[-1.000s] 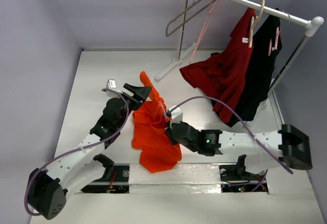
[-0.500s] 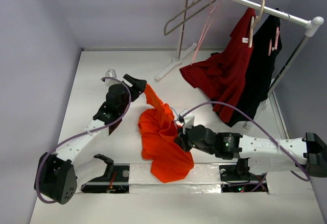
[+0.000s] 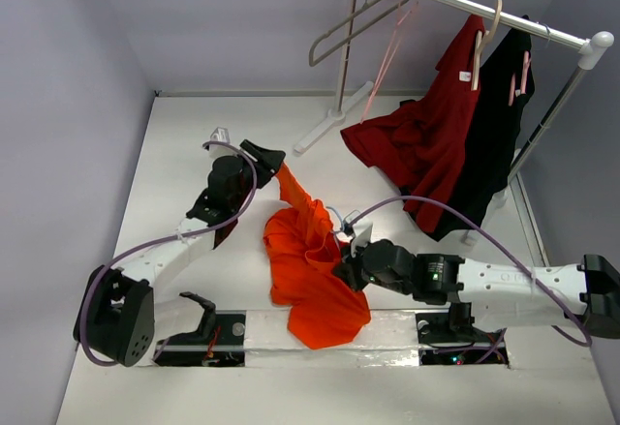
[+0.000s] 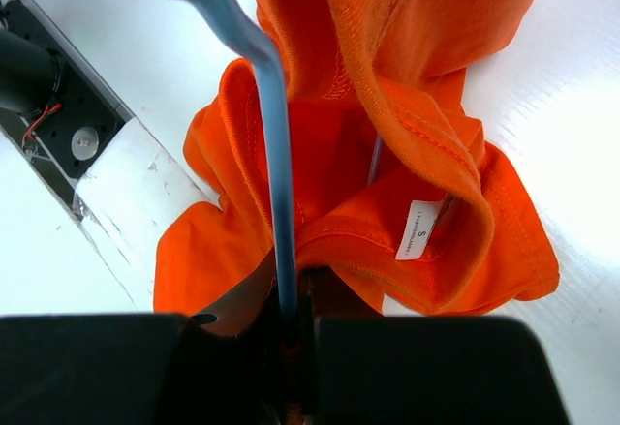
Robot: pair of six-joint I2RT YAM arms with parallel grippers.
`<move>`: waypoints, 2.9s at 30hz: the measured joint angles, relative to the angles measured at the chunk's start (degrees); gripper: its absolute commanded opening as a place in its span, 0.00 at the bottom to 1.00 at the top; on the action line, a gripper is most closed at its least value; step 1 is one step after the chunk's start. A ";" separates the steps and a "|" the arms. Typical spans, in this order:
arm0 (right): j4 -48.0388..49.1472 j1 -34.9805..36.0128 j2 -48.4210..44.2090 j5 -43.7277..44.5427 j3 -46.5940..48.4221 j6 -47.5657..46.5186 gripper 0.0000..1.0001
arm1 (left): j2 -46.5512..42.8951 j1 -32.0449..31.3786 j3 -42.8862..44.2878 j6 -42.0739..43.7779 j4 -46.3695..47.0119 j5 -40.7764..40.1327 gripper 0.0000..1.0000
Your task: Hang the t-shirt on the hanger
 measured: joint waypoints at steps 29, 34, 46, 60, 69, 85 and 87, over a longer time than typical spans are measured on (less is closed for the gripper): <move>0.00 0.00 -2.89 -0.68 -0.70 0.83 0.00 | 1.77 0.72 -2.78 -0.04 4.96 0.37 0.54; 0.04 0.00 -2.89 -0.98 -0.70 0.85 0.00 | 2.69 0.72 -4.63 -1.73 9.38 2.25 0.34; 0.35 0.00 -4.33 -1.42 -1.62 1.70 0.00 | 2.80 0.79 -8.74 -6.23 14.14 1.70 0.00; -4.79 0.00 -7.76 -2.84 -1.42 2.23 0.00 | -0.94 16.85 -2.47 -0.55 3.37 -3.80 0.00; -15.65 0.00 -9.79 -4.11 6.03 1.88 0.00 | -2.73 20.52 -2.58 1.25 -0.83 -3.78 0.00; -31.30 0.00 -3.48 4.92 19.43 6.40 0.00 | -24.92 13.44 -8.24 5.81 -6.19 0.92 0.56; -34.05 0.00 -2.25 6.62 20.83 8.28 0.00 | -27.43 10.27 -7.37 6.88 -7.32 1.09 0.57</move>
